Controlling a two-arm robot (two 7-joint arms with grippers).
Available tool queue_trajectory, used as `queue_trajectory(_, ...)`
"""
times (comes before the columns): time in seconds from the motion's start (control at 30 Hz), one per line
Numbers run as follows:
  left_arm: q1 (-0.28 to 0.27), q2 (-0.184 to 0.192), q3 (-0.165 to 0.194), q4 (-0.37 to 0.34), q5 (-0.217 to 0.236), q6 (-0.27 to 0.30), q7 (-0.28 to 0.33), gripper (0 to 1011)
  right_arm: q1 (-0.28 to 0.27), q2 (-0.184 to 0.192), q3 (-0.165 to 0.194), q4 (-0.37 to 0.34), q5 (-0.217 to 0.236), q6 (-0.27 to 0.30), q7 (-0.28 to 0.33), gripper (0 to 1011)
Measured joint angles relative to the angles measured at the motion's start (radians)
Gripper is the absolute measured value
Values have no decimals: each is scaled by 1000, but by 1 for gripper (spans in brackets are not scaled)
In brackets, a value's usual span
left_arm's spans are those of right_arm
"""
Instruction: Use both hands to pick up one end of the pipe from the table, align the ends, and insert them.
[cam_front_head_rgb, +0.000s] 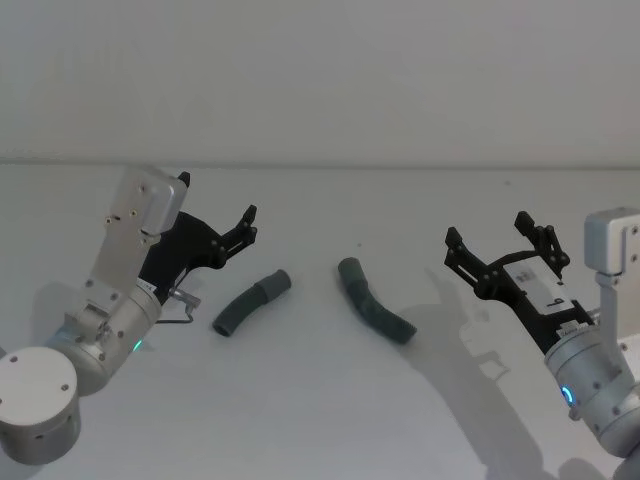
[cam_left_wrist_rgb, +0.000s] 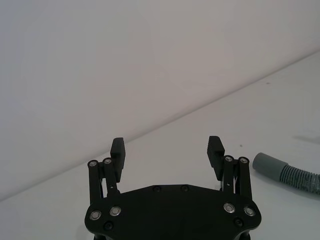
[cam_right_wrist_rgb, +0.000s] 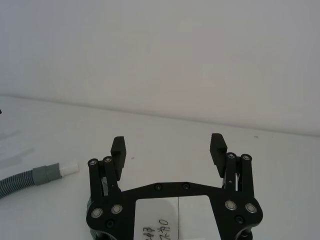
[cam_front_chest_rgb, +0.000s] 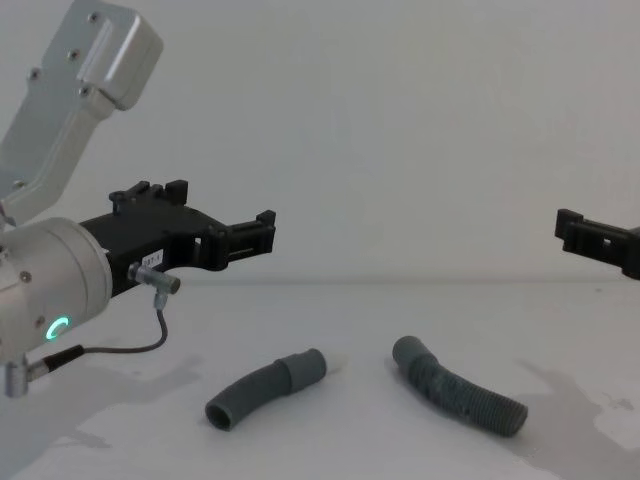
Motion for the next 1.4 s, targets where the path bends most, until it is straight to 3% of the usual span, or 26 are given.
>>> queue_trajectory(1.4, 0, 0, 0, 0, 0, 0, 0, 1001, 0, 0, 0, 0, 0, 0, 0, 1000)
